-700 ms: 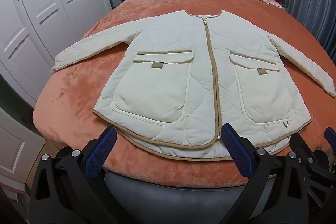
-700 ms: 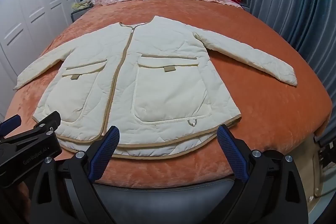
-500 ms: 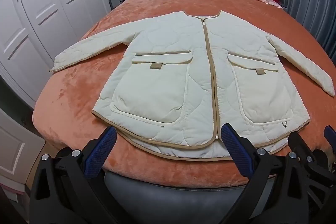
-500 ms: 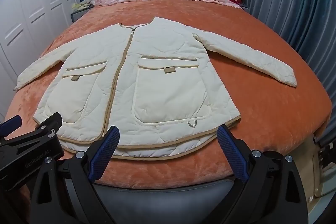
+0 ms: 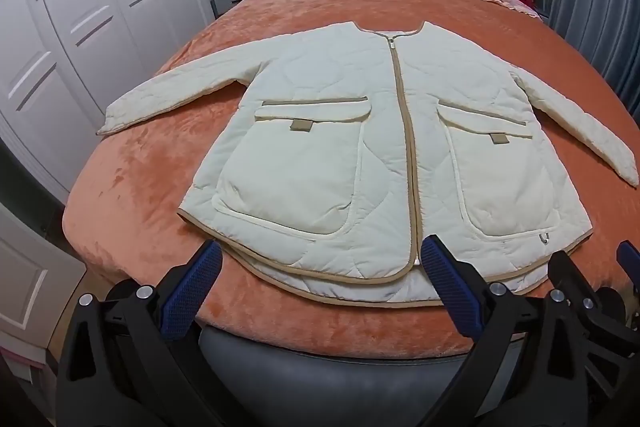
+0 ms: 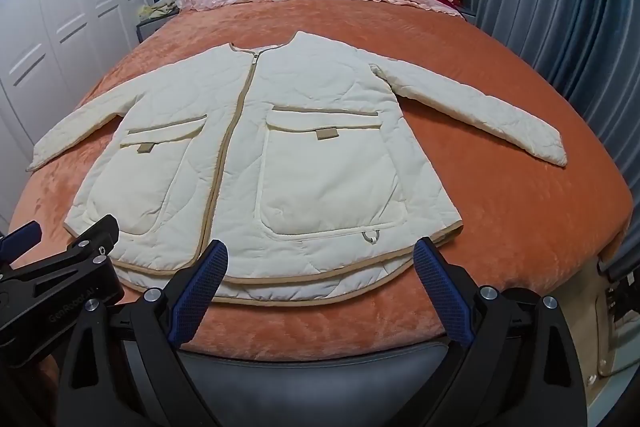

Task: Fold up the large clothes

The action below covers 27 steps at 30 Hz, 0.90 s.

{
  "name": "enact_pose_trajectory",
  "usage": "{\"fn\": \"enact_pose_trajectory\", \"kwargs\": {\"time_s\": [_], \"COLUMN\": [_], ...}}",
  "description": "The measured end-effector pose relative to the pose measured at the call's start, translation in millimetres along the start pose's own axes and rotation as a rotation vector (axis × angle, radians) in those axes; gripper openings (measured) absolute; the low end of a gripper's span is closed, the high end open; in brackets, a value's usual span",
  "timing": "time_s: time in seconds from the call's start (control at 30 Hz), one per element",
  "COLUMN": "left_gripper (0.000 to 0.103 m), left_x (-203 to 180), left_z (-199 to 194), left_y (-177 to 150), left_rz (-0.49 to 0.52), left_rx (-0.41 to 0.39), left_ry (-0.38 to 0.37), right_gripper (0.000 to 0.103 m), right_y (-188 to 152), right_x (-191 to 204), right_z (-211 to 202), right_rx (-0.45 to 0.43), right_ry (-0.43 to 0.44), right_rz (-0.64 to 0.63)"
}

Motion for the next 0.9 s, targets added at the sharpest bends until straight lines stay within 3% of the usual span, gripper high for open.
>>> {"fn": "enact_pose_trajectory", "kwargs": {"time_s": [0.9], "left_gripper": [0.097], "left_x": [1.4], "left_z": [1.1], "left_y": [-1.8], "left_rz": [-0.002], "left_rx": [0.004], "left_ry": [-0.001], "right_gripper": [0.092], "right_y": [-1.2], "right_x": [0.5], "right_z": [1.7], "right_rx": [0.004], "right_ry": [-0.004], "right_rz": [-0.001]}}
Point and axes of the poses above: each gripper's, at about its wrist camera, not at the fingertips, and z roughly the way its jaws point, x to its left, y to its top, the point moved 4 cm from there along z, roughly the way its jaws point, and after that the axes turned 4 degrees about z, right-handed, at the moved point
